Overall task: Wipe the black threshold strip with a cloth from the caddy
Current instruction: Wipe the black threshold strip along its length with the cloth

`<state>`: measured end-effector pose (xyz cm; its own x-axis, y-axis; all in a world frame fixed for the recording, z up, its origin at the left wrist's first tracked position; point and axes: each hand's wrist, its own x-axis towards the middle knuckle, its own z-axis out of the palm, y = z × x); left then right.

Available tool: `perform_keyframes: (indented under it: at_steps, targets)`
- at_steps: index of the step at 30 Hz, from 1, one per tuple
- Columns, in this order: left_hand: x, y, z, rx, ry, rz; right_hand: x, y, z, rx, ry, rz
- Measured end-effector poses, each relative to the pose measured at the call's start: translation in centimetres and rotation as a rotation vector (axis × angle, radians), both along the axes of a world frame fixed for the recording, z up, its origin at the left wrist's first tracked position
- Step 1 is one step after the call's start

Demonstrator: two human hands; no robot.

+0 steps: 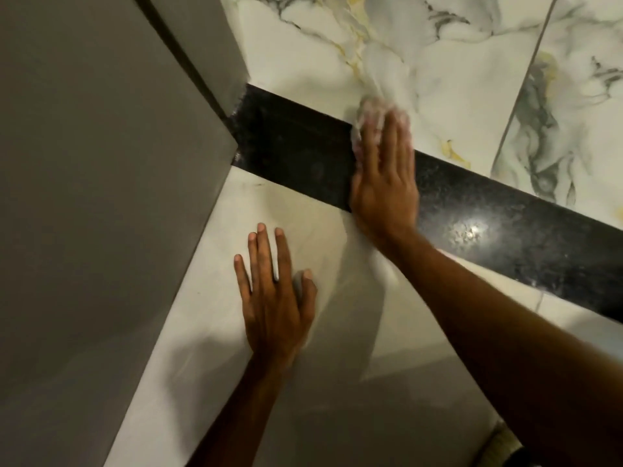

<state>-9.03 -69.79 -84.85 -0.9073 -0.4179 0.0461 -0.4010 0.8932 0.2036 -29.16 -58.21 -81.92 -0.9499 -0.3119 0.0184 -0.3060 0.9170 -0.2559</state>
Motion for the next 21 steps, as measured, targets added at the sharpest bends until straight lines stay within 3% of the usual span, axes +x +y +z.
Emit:
perform_keyframes:
  at_steps: [2,4,8,11,13,15,17,21]
  targets:
    - [0.0,0.1,-0.2,-0.008,0.041,-0.011,-1.7,-3.9,0.1,-0.052,-0.044,0.004]
    - [-0.2,0.4,0.1,-0.005,0.053,-0.014,-0.9,-5.4,0.3,-0.071,-0.041,0.146]
    - [-0.2,0.6,1.0,-0.035,-0.005,-0.070,8.0,1.7,0.0,-0.060,-0.002,0.341]
    - [0.0,1.5,1.1,-0.022,-0.051,-0.177,11.2,10.2,-0.5,-0.035,-0.022,0.057]
    - [0.2,2.6,0.9,-0.011,-0.062,-0.249,8.9,12.2,-0.5,-0.019,-0.021,-0.226]
    - [0.3,4.2,0.6,-0.013,-0.079,-0.338,5.1,11.2,-0.5,-0.029,-0.014,-0.369]
    - [0.4,5.4,0.3,-0.012,-0.091,-0.393,2.0,8.8,-0.6,-0.055,-0.044,-0.306]
    - [0.1,7.7,0.2,-0.034,-0.114,-0.480,4.2,10.2,-0.6,-0.024,-0.043,0.097]
